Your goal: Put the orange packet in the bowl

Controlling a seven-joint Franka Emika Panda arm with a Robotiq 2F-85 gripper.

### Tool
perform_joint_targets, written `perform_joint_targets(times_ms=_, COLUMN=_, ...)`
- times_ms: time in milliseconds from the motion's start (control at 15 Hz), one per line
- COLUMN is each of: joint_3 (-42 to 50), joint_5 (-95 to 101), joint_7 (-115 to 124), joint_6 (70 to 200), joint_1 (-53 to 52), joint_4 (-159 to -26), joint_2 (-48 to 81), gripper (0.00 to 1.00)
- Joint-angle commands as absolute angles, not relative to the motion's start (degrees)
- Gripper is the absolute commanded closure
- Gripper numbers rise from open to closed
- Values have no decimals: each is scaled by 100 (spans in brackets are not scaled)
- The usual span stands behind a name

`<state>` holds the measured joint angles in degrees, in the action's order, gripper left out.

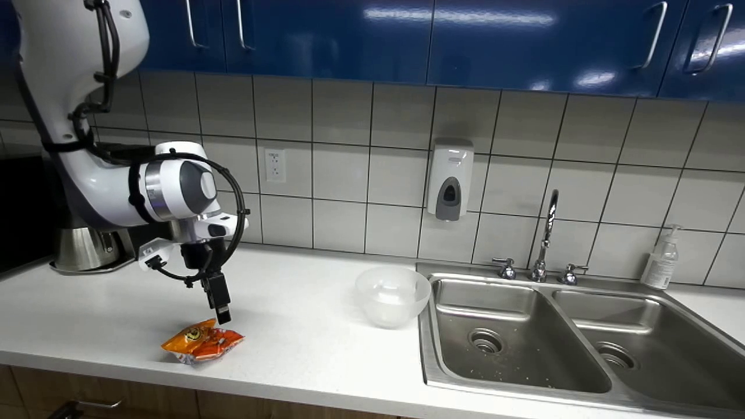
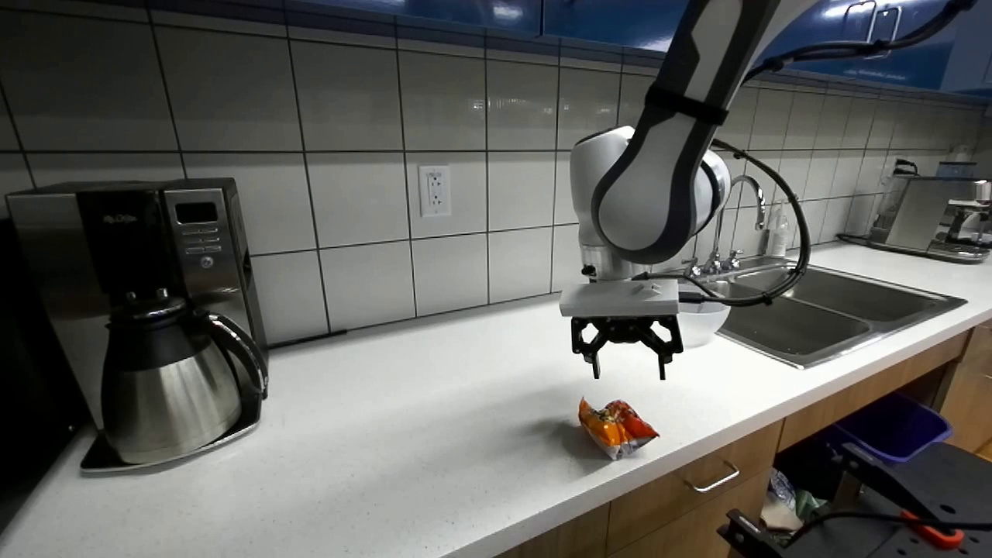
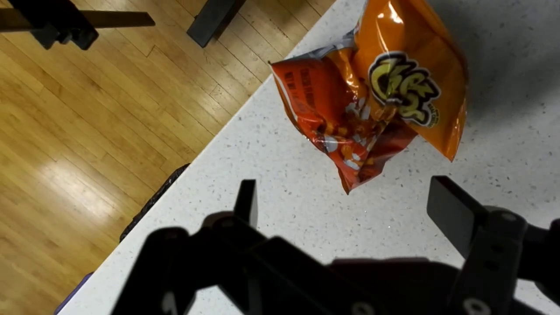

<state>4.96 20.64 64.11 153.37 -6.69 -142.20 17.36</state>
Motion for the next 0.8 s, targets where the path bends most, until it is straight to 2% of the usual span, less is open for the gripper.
perform_joint_targets(times_ms=0, joint_3=660, joint_5=1819, joint_7=6687, joint_6=15327, joint_1=-920, joint_4=-13943, joint_2=2064, gripper=0)
perform_joint_targets(times_ms=733, joint_3=782, joint_5=1073, joint_7=6927, joint_6=15284, joint_1=-1273, joint_4=-13515, joint_2=2744, gripper=0)
